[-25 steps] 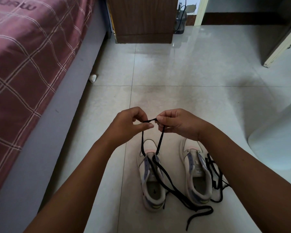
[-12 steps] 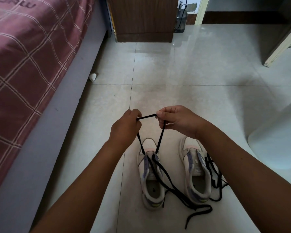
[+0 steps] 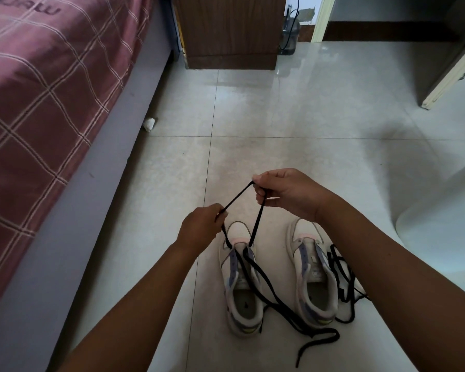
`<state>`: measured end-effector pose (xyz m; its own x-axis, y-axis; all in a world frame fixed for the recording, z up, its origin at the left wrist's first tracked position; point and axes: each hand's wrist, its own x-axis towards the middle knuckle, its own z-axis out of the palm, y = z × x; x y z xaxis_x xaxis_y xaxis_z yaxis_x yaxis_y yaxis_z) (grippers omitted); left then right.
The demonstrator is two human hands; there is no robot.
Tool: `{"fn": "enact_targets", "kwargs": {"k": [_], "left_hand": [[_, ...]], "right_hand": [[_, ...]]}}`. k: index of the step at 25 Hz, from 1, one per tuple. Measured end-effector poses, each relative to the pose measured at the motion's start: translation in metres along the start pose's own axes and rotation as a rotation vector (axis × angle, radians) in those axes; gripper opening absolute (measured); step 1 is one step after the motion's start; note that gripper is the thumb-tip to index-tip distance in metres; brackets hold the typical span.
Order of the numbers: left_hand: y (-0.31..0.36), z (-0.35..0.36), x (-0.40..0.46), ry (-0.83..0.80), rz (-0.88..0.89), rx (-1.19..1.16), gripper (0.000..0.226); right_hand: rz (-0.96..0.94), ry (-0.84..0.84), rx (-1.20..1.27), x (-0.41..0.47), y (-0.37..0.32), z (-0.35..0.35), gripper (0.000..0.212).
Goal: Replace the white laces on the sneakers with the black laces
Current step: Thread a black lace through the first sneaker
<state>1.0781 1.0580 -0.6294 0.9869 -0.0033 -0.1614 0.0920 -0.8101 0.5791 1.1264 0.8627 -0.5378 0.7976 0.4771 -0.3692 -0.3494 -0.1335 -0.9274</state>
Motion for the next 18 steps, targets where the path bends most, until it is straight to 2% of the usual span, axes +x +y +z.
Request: {"fn": "enact_targets", "kwargs": {"k": [2, 6, 9, 12, 14, 18], "left_hand": [[-0.005, 0.015, 0.001, -0.013, -0.027, 0.039, 0.03], [-0.016, 0.037, 0.005, -0.043, -0.131, -0.136, 0.032], [-0.018, 0.051, 0.0, -0.042, -0.116, -0.12, 0.029], [-0.024, 0.057, -0.004, -0.128, -0.066, -0.253, 0.018], [-0.033, 0.057, -0.005, -0.141, -0.045, -0.258, 0.005], [-0.041, 0.055, -0.004, -0.17, -0.039, -0.253, 0.02]], "right_hand": [[-0.005, -0.014, 0.023, 0.001, 0.0, 0.002, 0.023], [-0.002, -0.015, 0.106, 0.002, 0.003, 0.002, 0.02], [0.003, 0.03, 0.151, 0.003, 0.007, 0.0, 0.019], [0.006, 0.062, 0.178, 0.004, 0.008, -0.003, 0.019], [0.002, 0.073, 0.185, 0.004, 0.009, -0.005, 0.02], [0.008, 0.088, 0.186, 0.003, 0.008, -0.005, 0.02]]}}
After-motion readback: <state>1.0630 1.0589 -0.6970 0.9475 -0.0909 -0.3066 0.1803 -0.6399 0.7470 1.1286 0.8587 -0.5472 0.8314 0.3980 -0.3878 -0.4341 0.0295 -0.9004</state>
